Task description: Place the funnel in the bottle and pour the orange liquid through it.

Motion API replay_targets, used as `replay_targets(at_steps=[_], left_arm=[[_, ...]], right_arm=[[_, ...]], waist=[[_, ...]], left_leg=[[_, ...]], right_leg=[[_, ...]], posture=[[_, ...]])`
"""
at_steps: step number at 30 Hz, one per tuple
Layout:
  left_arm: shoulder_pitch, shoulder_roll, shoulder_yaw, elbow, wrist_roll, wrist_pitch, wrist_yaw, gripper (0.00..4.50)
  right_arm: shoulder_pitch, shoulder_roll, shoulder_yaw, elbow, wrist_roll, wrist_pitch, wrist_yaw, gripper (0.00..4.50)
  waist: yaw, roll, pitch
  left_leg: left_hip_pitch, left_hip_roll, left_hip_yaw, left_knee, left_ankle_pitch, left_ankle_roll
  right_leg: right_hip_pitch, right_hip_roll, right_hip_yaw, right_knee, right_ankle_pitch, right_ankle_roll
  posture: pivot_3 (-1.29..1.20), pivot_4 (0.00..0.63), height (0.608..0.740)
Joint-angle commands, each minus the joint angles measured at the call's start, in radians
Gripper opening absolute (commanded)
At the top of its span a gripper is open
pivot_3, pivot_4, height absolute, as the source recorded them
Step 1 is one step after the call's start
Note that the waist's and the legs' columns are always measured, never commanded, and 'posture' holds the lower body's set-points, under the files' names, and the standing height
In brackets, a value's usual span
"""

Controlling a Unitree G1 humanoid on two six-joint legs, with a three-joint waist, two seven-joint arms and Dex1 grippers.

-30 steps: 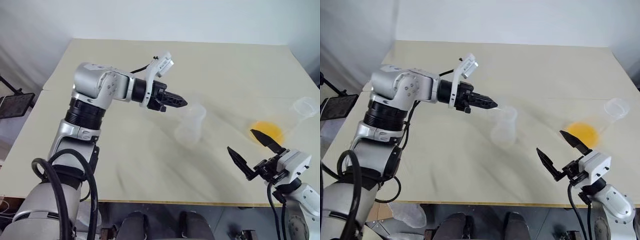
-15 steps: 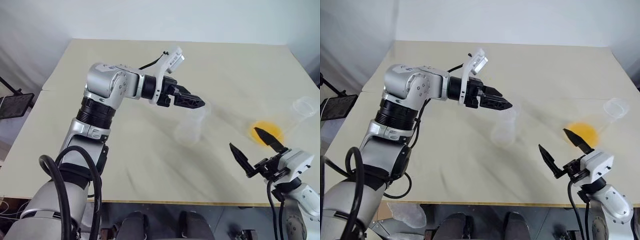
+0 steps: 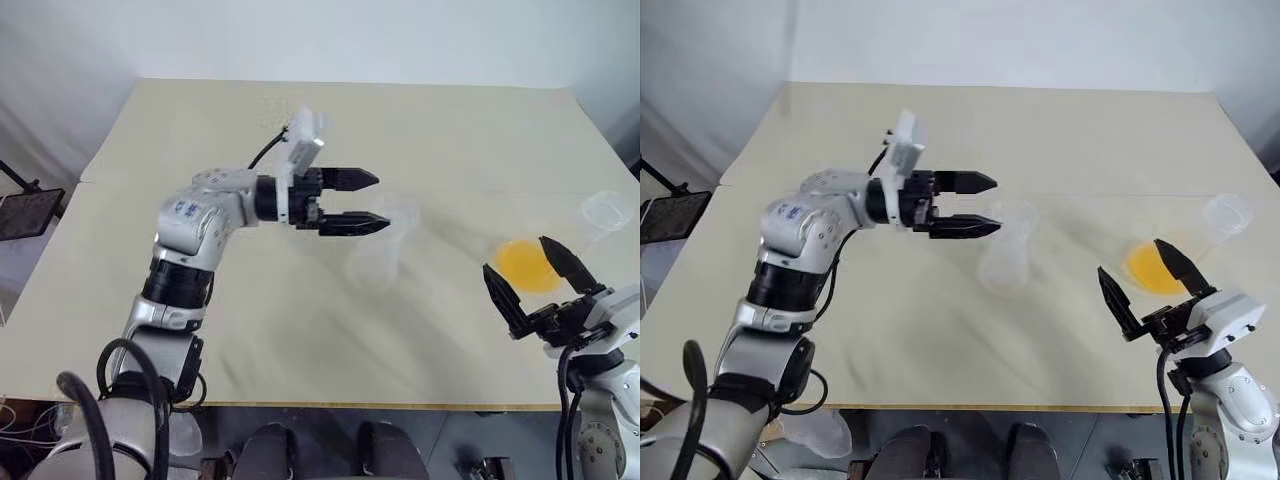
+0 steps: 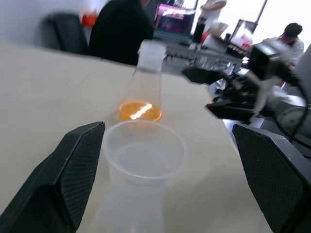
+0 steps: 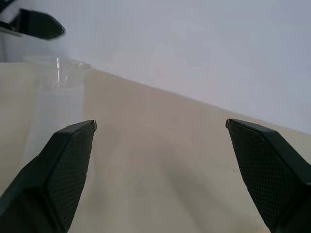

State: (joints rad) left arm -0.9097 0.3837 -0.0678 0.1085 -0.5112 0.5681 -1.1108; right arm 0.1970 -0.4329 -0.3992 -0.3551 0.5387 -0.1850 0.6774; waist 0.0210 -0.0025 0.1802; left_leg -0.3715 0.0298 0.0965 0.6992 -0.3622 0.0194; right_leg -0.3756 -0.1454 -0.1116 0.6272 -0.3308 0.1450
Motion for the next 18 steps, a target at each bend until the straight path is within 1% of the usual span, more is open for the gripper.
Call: replay_targets(at_steps=[1, 4, 7, 10, 12, 15, 18], left_arm=[[0.097, 0.034, 0.052, -0.106, -0.002, -0.132, -0.029, 4.47], [0.204, 0.059, 0.082, -0.168, -0.012, -0.162, -0.014, 4.47], [0.403, 0.082, 0.107, -0.297, -0.014, -0.176, 0.028, 4.47], [0.573, 0.066, 0.137, -0.357, 0.022, -0.298, 0.062, 4.47], [0.669, 0.039, 0.160, -0.387, 0.049, -0.356, 0.135, 4.47], [0.773, 0.009, 0.194, -0.420, 0.096, -0.430, 0.234, 4.47], [0.814, -0.003, 0.231, -0.428, 0.085, -0.461, 0.287, 4.47]], right_arm=[[-0.016, -0.030, -0.019, -0.010, 0.014, 0.000, 0.017, 4.50], [-0.024, -0.043, -0.030, 0.005, 0.022, 0.013, 0.020, 4.50], [-0.008, -0.056, -0.060, 0.013, 0.038, 0.033, 0.019, 4.50], [0.029, -0.061, -0.104, 0.008, 0.053, 0.042, 0.017, 4.50], [0.066, -0.068, -0.142, 0.004, 0.067, 0.047, 0.024, 4.50], [0.130, -0.072, -0.212, 0.005, 0.079, 0.050, 0.028, 4.50], [0.191, -0.061, -0.268, 0.011, 0.091, 0.049, 0.026, 4.50]], waist=[[0.000, 0.000, 0.000], [0.003, 0.000, 0.000], [0.000, 0.000, 0.000], [0.002, 0.000, 0.000], [0.007, 0.000, 0.000], [0.006, 0.000, 0.000], [0.004, 0.000, 0.000]], left_leg=[[0.000, 0.000, 0.000, 0.000, 0.000, 0.000], [0.000, 0.000, 0.000, 0.000, 0.000, 0.000], [0.000, 0.000, 0.000, -0.001, 0.000, 0.001], [0.000, 0.000, -0.001, -0.001, -0.001, 0.001], [0.000, 0.000, -0.002, 0.000, -0.001, 0.001], [0.001, 0.000, -0.001, 0.000, -0.001, 0.002], [0.002, 0.000, -0.001, 0.000, -0.001, 0.002]], right_leg=[[0.000, 0.000, 0.000, 0.000, 0.000, 0.000], [0.000, 0.000, 0.000, 0.000, 0.000, 0.000], [0.000, -0.001, 0.000, 0.000, 0.000, 0.000], [0.000, -0.001, 0.000, 0.000, 0.000, 0.000], [0.001, -0.002, 0.000, 0.000, 0.000, 0.000], [0.003, -0.002, 0.000, -0.001, 0.000, 0.000], [0.003, -0.002, 0.001, -0.001, 0.000, 0.000]], posture=[[0.00, 0.150, 0.740], [0.00, 0.150, 0.740], [0.00, 0.150, 0.740], [0.00, 0.150, 0.740], [0.00, 0.150, 0.740], [0.00, 0.150, 0.740], [0.00, 0.150, 0.740]])
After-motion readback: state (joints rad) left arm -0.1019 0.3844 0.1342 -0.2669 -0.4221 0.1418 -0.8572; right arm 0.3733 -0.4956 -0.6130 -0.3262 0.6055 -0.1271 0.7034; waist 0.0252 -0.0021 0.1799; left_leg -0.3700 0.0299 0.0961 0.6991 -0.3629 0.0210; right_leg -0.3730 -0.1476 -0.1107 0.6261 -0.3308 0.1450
